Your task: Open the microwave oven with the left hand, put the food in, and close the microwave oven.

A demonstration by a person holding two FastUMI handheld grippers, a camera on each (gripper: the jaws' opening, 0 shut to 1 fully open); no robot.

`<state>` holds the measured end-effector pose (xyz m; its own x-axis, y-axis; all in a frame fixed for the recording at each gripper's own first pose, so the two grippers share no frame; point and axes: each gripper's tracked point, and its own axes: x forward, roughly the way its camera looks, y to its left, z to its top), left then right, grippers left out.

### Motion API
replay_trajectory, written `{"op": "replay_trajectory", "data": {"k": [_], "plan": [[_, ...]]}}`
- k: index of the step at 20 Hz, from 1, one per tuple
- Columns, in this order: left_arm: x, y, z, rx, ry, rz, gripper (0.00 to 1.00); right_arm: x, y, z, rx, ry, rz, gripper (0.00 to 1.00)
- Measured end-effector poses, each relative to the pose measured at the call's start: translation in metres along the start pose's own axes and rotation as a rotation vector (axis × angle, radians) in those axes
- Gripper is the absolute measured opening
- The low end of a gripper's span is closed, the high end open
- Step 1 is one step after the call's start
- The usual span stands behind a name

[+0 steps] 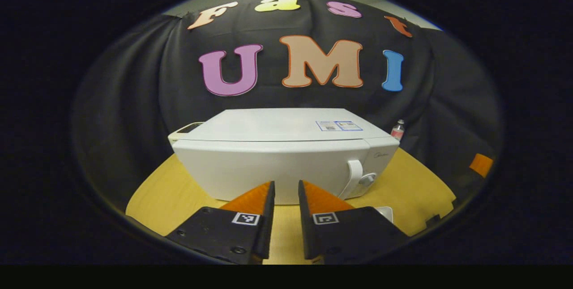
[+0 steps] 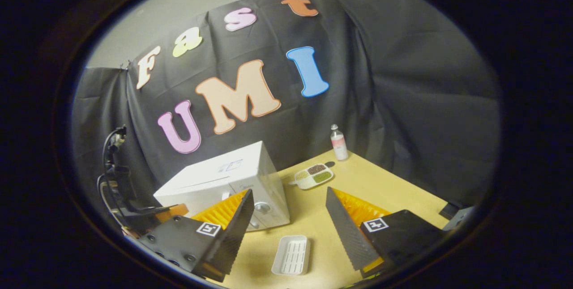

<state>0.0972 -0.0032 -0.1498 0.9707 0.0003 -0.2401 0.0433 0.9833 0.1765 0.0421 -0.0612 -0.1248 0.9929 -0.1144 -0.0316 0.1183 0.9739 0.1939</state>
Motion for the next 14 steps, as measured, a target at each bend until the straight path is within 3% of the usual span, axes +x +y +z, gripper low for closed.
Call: {"op": "replay_trajectory", "data": {"k": [1,2,4,7,8,14], "plan": [[-0.010,0.011,-0.005,0.009,0.005,0.031,0.33,0.001,0.002,-0.002,-0.004,0.008,0.009,0.89],[-0.021,0.020,-0.010,0.012,0.010,0.052,0.54,0.002,0.005,-0.004,-0.008,0.017,0.018,0.89],[-0.041,0.032,-0.019,0.018,0.021,0.085,0.77,0.003,0.008,-0.008,-0.017,0.032,0.032,0.89],[-0.067,0.055,-0.015,0.048,-0.001,0.170,0.83,0.004,0.018,-0.011,-0.041,0.047,0.067,0.89],[-0.073,0.064,-0.017,0.051,-0.017,0.199,0.98,0.003,0.022,-0.012,-0.052,0.052,0.080,0.89],[-0.097,0.073,-0.010,0.019,-0.034,0.273,0.98,0.004,0.039,-0.020,-0.106,0.083,0.150,0.89]]}}
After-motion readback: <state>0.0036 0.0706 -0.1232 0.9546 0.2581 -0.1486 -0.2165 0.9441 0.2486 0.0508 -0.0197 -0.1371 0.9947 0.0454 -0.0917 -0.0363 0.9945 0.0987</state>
